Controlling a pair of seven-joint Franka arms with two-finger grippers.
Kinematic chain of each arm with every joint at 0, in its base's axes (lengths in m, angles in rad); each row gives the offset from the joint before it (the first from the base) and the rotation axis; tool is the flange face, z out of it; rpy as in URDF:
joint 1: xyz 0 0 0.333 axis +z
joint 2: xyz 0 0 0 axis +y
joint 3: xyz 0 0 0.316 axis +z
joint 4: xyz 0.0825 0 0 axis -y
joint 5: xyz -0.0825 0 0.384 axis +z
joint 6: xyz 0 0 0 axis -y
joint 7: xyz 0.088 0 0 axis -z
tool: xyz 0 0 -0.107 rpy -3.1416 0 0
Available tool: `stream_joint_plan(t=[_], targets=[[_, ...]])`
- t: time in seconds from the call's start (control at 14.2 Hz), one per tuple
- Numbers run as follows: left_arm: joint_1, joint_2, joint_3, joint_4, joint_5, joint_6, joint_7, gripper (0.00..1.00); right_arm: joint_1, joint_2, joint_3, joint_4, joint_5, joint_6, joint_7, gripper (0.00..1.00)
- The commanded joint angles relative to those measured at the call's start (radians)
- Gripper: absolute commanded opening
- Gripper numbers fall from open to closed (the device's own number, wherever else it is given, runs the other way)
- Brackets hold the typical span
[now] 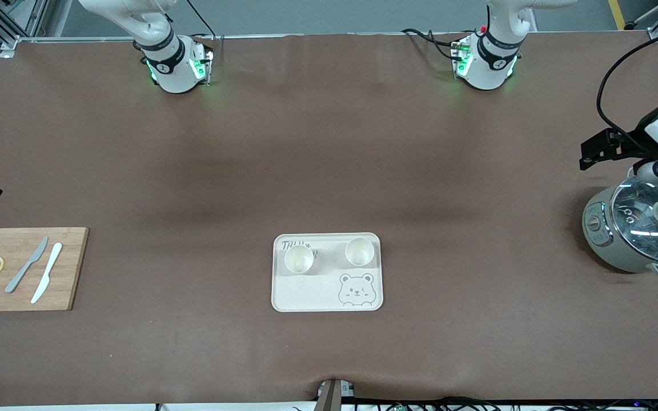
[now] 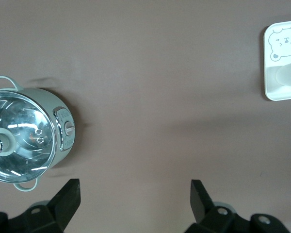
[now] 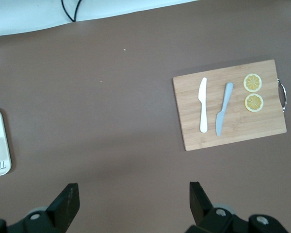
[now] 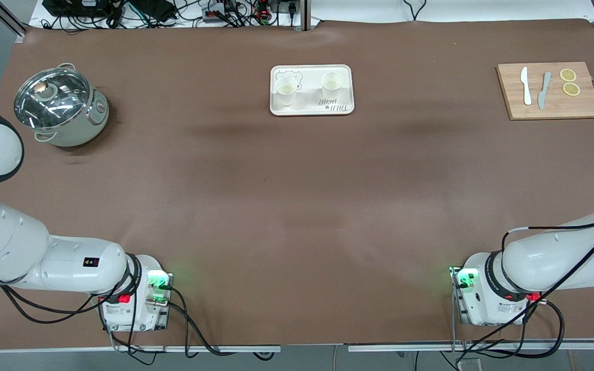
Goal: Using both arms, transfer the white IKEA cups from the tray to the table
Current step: 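Move the left and right grippers from rest toward the white tray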
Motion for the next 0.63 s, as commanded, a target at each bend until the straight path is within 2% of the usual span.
stream_joint_plan(t=[0.0, 0.07, 0.14, 0.21, 0.28, 0.42, 0.56], targets=[[0.007, -0.002, -0.006, 0.003, 0.017, 0.006, 0.016, 1.0, 0.089, -0.009, -0.003, -0.002, -0.139, 0.0, 0.022, 1.0], [0.01, -0.002, -0.006, 0.006, 0.011, 0.006, 0.024, 1.0, 0.136, -0.004, -0.001, -0.002, -0.209, -0.001, 0.026, 1.0], [0.009, 0.0, -0.006, 0.006, 0.01, 0.006, 0.027, 1.0, 0.144, -0.003, -0.003, 0.001, -0.226, -0.006, 0.028, 1.0], [0.009, 0.011, -0.01, 0.006, -0.002, 0.018, 0.027, 1.0, 0.138, -0.003, -0.004, 0.001, -0.219, -0.003, 0.026, 1.0], [0.009, 0.024, -0.01, -0.002, -0.068, 0.064, 0.012, 1.0, 0.135, -0.004, -0.003, -0.005, -0.208, -0.001, 0.014, 1.0], [-0.005, 0.059, -0.01, -0.013, -0.107, 0.101, -0.039, 1.0, 0.142, -0.004, -0.003, 0.0, -0.171, -0.022, 0.014, 1.0], [-0.06, 0.147, -0.019, 0.018, -0.09, 0.104, -0.053, 1.0, 0.142, -0.004, -0.003, 0.003, -0.047, -0.043, 0.022, 1.0]])
